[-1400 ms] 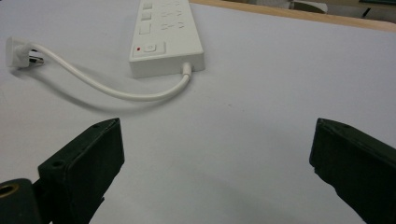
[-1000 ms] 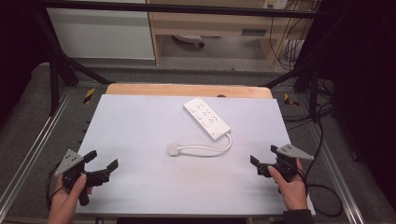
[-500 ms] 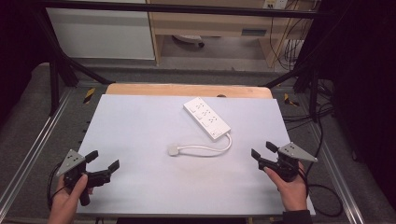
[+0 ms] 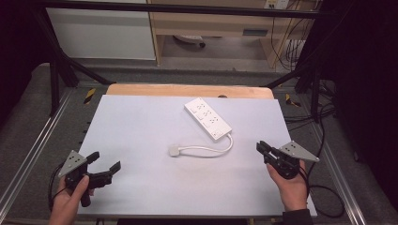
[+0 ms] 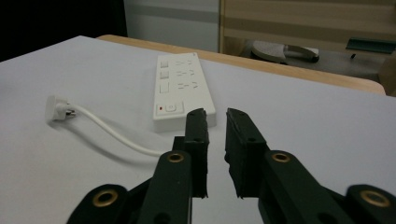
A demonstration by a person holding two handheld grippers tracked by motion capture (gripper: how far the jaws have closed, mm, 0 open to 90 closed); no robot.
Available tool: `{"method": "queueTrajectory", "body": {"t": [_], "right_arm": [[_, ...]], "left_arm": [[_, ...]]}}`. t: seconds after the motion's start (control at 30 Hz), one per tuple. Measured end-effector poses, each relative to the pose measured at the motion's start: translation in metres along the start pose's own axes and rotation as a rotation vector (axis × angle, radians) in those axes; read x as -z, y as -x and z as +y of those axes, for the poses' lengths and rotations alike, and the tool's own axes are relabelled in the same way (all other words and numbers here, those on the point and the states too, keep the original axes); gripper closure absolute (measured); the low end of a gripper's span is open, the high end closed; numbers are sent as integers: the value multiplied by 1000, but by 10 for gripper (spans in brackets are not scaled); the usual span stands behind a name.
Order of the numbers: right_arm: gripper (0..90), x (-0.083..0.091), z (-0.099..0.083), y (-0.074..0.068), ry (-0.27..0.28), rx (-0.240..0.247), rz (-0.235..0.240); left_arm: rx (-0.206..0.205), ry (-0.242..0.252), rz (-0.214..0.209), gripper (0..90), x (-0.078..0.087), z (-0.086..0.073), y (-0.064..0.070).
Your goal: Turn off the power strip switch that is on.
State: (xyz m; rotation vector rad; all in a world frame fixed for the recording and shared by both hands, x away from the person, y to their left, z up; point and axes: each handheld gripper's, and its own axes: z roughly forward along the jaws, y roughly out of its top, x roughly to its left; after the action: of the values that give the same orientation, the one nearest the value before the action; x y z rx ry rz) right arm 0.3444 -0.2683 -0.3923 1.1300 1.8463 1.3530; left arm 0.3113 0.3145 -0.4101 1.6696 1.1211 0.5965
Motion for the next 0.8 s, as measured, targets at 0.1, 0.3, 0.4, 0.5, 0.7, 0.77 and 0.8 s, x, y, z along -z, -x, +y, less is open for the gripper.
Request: {"method": "queueTrajectory", "body": {"t": [0.1, 0.3, 0.4, 0.5, 0.7, 0.77, 0.8], "right_arm": [[865, -1, 6, 1, 16, 4, 0], [900, -8, 17, 2, 1, 16, -15], [900, -12, 25, 2, 3, 32, -11], [900, -15, 33, 0, 4, 44, -3], [900, -24, 45, 1, 3, 44, 8], [900, -26, 48, 2, 4, 36, 13], [900, -26, 48, 2, 4, 36, 13]], "left_arm": [[3, 1, -2, 55, 0, 0, 0], [2, 1, -1, 55, 0, 0, 0], [1, 3, -1, 55, 1, 0, 0], [3, 2, 1, 56, 0, 0, 0], [1, 1, 2, 55, 0, 0, 0], [0, 0, 2, 56, 0, 0, 0], [0, 0, 2, 56, 0, 0, 0]]}}
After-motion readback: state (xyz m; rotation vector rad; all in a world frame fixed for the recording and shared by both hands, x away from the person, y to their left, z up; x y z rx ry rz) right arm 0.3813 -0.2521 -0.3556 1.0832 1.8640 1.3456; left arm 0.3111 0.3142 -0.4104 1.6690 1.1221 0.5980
